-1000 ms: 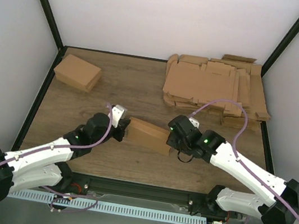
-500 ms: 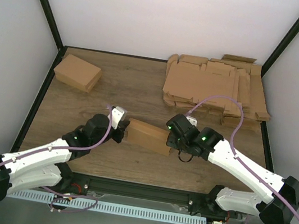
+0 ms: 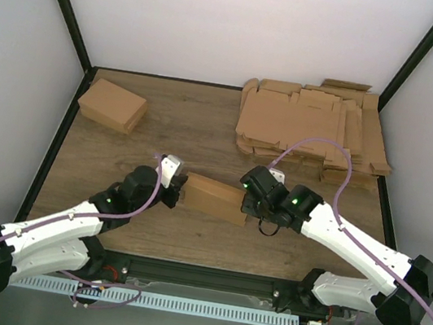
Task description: Fold the paper box
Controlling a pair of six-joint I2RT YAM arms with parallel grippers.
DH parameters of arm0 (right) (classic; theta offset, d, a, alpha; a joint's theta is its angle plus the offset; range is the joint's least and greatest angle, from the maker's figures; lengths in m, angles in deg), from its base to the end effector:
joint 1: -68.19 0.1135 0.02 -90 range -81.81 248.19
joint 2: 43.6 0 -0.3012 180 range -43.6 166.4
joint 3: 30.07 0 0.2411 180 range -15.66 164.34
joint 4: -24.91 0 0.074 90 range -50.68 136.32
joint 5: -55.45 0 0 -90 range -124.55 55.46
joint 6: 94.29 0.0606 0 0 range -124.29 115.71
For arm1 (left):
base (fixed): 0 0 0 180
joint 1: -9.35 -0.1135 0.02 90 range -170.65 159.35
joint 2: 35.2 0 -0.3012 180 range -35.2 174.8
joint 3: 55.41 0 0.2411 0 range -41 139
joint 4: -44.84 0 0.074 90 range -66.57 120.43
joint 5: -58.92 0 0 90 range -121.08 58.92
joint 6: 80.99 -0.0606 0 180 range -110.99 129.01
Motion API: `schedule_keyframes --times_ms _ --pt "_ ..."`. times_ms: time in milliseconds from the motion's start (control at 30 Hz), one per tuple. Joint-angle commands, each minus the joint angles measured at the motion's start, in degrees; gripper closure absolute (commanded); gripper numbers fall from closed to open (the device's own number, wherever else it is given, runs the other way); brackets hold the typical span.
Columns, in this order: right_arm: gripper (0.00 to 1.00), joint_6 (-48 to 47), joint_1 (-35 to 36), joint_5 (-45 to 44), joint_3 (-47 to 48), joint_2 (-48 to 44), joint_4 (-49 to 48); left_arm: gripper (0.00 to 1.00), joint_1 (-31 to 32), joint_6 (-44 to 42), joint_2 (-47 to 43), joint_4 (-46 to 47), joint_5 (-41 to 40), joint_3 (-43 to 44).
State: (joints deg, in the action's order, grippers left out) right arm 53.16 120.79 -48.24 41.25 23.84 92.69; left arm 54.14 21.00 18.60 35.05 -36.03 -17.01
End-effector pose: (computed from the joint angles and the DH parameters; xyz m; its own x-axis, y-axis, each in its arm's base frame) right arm 0.1350 0.1529 0.2886 -0.8908 0.1833 -0.4159 0.0785 0.9634 0.2565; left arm 0.1429 -0.1345 0.2353 -0.4298 0.1350 -0.8928 0.5696 0.8077 -0.1521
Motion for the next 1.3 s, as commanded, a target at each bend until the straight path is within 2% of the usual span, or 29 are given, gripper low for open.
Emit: schedule_keyframes --times_ms 0,467,700,1000,1267 --pt "0.99 1.23 0.13 -0.87 -3.63 1.13 6.01 0.96 0.62 0.36 -0.25 -4.32 0.76 -1.84" --pt "0.99 1.02 1.17 0.39 -11.39 -1.05 1.34 0.96 3.13 5.83 -1.57 -3.35 1.95 -4.33" --pt "0.99 0.88 1.81 -0.08 -9.78 -0.3 0.79 0.96 7.93 7.3 1.62 -5.46 -4.71 -0.02" --pt "0.99 -0.04 1.8 0.27 -11.81 -1.39 -0.9 0.96 12.31 10.92 3.19 -1.86 -9.62 -2.18" --pt "0.99 -1.21 1.8 1.59 -16.21 -2.23 -2.64 0.96 12.55 15.36 -6.0 1.22 -7.98 -11.59"
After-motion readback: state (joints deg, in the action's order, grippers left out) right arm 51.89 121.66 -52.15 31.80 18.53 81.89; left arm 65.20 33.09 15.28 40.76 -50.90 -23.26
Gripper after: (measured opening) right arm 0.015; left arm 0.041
